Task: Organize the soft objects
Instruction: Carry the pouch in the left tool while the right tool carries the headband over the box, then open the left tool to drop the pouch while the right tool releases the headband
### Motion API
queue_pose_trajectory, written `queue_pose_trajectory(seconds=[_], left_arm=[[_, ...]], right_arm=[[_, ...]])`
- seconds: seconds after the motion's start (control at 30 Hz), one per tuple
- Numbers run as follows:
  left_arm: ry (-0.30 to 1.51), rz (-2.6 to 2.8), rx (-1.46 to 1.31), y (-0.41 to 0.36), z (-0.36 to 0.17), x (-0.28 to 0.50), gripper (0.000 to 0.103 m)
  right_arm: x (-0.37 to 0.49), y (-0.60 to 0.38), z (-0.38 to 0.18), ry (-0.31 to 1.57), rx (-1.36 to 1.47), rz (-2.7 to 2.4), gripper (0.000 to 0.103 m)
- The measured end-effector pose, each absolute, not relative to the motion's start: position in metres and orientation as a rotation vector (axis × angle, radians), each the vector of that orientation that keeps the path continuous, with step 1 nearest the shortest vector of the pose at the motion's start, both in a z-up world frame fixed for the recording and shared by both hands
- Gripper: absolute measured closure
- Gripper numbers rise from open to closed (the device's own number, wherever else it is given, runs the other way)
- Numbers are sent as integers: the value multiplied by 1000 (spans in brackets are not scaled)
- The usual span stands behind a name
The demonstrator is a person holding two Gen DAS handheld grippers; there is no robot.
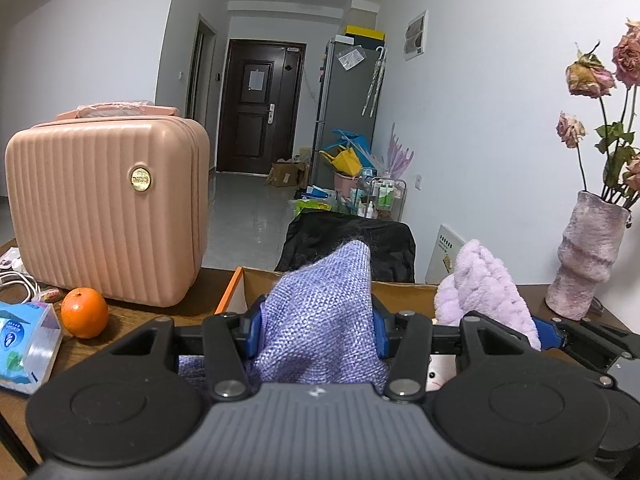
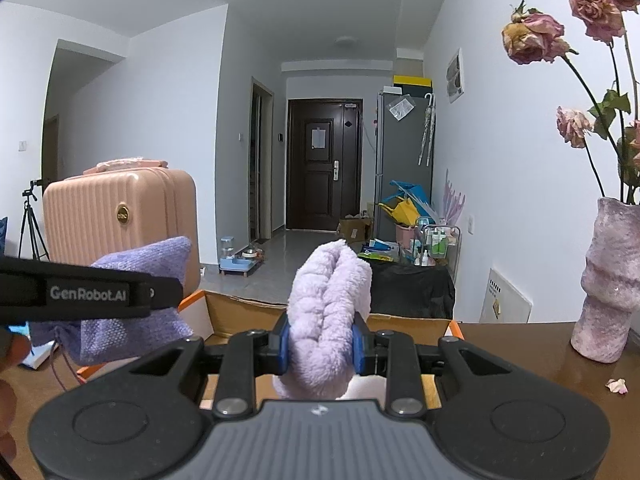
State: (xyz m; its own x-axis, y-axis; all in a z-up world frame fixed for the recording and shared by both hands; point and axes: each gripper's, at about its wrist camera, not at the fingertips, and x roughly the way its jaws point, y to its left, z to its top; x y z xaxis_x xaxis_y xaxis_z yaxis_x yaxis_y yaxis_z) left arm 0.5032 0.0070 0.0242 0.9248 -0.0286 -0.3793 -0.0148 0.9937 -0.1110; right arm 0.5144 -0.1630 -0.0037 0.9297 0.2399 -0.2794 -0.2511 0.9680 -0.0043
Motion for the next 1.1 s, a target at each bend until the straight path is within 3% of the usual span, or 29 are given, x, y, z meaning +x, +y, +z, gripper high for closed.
queue_pose_trajectory(seconds=[0.83, 1.03, 1.1], left_arm=[[456, 69, -77, 6, -6, 561, 53], [461, 67, -81, 9, -9, 562, 43], [460, 72, -80, 9, -9, 562, 34]], right_arm=[[563, -153, -19, 401, -79, 225, 74], [569, -155, -21, 438, -75, 204, 65], [571, -157, -23, 449, -70, 192, 60]])
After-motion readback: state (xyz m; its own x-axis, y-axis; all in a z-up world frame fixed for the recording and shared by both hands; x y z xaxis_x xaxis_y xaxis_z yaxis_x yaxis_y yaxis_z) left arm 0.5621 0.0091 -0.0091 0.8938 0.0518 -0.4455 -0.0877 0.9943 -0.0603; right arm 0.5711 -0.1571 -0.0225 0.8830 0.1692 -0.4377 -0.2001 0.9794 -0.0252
